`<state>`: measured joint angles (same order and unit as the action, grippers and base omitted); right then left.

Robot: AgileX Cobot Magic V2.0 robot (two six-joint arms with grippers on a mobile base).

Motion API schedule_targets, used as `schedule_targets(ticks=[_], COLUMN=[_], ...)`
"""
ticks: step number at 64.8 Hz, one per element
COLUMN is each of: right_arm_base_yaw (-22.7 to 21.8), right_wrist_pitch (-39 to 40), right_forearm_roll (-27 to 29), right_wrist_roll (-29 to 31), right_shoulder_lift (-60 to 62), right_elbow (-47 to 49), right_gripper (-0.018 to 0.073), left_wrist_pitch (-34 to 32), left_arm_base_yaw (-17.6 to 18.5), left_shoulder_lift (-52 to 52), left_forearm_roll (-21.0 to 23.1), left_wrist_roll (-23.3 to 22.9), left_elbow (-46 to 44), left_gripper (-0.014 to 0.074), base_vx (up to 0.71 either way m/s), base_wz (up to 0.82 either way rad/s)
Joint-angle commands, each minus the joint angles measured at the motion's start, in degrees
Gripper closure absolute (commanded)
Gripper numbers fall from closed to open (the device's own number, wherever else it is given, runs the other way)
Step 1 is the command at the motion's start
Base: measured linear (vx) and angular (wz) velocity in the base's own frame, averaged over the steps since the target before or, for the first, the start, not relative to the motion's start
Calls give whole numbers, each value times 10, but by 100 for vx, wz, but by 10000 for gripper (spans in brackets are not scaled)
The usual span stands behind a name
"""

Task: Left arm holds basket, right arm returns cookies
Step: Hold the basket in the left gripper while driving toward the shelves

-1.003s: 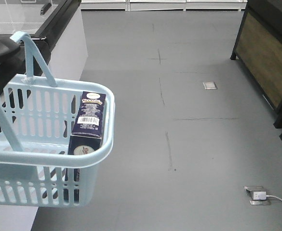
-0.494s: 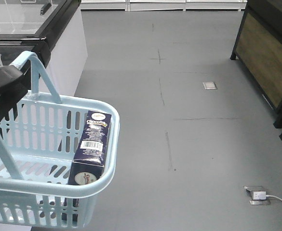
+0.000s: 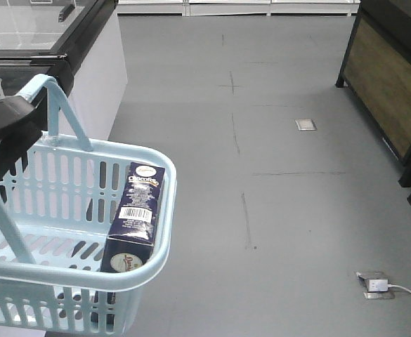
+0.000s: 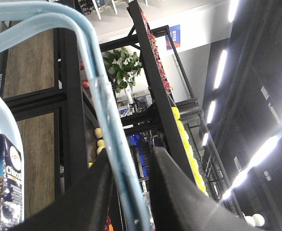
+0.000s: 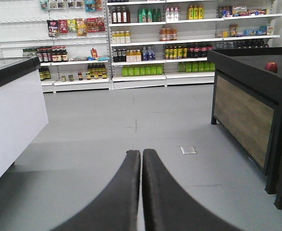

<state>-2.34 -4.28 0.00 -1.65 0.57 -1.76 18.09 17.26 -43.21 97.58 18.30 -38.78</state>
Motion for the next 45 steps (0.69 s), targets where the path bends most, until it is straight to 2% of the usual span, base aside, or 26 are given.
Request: schedule_targets(ticks=[1, 45], right_arm_base_yaw=[-3, -3], right_wrist_pitch=[43, 43], right_forearm_roll=[0, 0], right_wrist_roll=[5, 5], right_shoulder_lift=[7, 7], right_elbow=[0, 0], right_gripper=[567, 567], left_wrist_pitch=[13, 13], left_arm_base_yaw=[4, 4], left_shoulder_lift=[7, 7], left_forearm_roll=[37, 37], left_wrist_roll=[4, 4], left_elbow=[-19, -19], left_gripper=[604, 604], base_vx=[0, 0], base_wz=[0, 0])
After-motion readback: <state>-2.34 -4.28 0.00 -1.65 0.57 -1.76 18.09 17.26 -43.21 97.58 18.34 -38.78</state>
